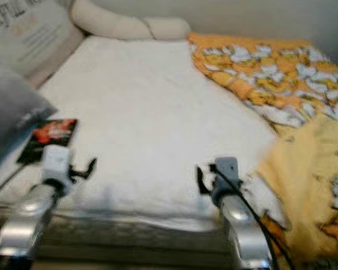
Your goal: Clean up the room
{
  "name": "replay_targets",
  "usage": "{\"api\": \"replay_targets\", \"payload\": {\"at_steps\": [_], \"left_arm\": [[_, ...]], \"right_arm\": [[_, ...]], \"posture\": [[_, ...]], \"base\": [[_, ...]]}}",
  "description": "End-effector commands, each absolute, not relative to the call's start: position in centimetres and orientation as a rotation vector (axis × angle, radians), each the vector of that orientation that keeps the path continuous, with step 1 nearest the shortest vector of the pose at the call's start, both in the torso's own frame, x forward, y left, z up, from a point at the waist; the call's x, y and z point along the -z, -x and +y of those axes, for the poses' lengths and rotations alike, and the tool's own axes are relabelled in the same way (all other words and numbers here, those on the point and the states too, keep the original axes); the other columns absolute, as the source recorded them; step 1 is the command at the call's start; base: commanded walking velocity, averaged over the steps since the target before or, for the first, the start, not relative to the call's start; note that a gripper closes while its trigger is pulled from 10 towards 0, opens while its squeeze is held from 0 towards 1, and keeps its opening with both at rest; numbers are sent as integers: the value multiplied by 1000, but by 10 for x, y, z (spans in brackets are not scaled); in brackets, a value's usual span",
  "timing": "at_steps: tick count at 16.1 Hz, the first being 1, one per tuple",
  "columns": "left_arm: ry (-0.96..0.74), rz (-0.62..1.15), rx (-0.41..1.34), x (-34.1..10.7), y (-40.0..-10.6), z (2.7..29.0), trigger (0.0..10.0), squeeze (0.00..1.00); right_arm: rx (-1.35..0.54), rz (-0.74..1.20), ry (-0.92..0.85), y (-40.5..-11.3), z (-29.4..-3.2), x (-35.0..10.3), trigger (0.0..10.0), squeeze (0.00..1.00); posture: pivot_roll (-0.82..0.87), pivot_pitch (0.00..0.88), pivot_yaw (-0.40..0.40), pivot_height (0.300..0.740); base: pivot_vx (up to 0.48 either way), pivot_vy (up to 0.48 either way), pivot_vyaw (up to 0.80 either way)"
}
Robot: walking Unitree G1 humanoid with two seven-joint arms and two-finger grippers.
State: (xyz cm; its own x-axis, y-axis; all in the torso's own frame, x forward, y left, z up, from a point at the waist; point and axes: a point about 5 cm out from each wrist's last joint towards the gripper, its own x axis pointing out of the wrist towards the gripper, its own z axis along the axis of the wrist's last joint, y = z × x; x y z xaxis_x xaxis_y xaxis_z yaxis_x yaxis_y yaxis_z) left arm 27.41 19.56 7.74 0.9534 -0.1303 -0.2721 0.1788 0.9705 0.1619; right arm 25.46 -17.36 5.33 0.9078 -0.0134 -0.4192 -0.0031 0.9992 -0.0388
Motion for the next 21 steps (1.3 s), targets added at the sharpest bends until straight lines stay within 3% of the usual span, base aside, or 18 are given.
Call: {"api": "replay_targets", "payload": {"at_steps": [1,7,8,9,11,16,21], "left_arm": [[-210,257,149,-83,-278,200,10000,1000],[-212,254,178,-86,-280,197,10000,1000],[-216,256,185,-87,-279,197,10000,1000],[-220,257,195,-87,-278,197,10000,1000],[-230,261,220,-90,-277,199,10000,1000],[-278,281,364,-97,-283,195,10000,1000],[-370,292,553,-105,-278,186,10000,1000]], "right_arm": [[13,417,41,-259,-173,-56,10000,0],[-48,437,9,-265,-165,-54,10000,0],[-46,435,5,-267,-165,-55,10000,757],[-43,436,-6,-268,-165,-54,10000,1000],[-12,453,-85,-281,-164,-50,10000,1000],[12,527,-30,-314,-168,-40,10000,1000],[111,660,-17,-323,-166,-26,10000,1000]], "posture": [[-67,0,8,740],[-40,0,-2,740],[-30,0,-3,740],[-24,0,-3,740],[-24,0,3,740],[-18,0,21,740],[5,0,11,740]], "base": [[0,-446,0],[0,-126,0],[0,0,0],[0,0,0],[0,0,0],[0,0,0],[0,0,0]]}}
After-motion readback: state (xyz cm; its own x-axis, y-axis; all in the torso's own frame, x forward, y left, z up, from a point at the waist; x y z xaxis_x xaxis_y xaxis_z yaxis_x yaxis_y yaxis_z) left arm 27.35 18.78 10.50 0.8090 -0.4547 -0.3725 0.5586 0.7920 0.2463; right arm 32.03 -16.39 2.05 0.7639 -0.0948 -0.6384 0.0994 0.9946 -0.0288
